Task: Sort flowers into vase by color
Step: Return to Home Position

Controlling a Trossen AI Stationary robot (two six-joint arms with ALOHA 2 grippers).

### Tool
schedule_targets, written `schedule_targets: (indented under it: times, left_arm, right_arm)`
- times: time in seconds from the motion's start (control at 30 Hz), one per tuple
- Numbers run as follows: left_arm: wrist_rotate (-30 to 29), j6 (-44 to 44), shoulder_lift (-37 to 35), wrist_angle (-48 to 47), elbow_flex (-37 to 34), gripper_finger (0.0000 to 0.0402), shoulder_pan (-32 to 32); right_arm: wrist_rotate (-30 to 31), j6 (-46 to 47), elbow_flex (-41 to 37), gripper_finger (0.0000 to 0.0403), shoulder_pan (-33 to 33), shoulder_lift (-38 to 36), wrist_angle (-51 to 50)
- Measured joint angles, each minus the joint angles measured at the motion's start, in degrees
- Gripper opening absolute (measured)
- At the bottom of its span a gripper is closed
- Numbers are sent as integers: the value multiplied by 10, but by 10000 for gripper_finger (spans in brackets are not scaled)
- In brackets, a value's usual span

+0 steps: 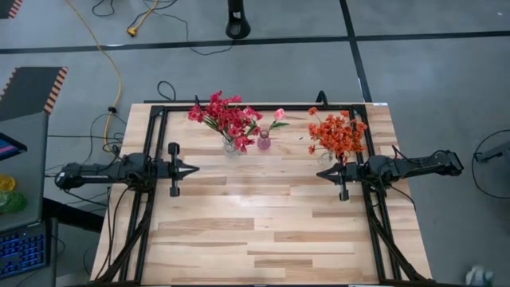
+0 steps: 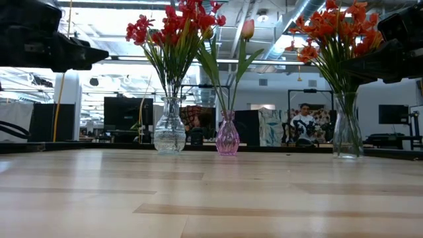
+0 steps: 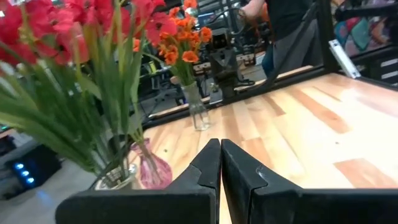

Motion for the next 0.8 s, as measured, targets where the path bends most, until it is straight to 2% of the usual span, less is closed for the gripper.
schedule_targets:
  times: [0.23,0.4,0.63,0.8]
  left_arm:
    - [21,-6,0,-2,0,0,54]
    - [54,-24,0,3,0,0,61]
    - [15,-62,1,-3,0,0,62]
    - [14,-70,2,-4,0,0,61]
  right_arm:
    - [0,0,0,35,0,0,0]
    - [0,0,0,35,0,0,0]
    - [0,0,0,35,0,0,0]
    - [0,0,0,35,0,0,0]
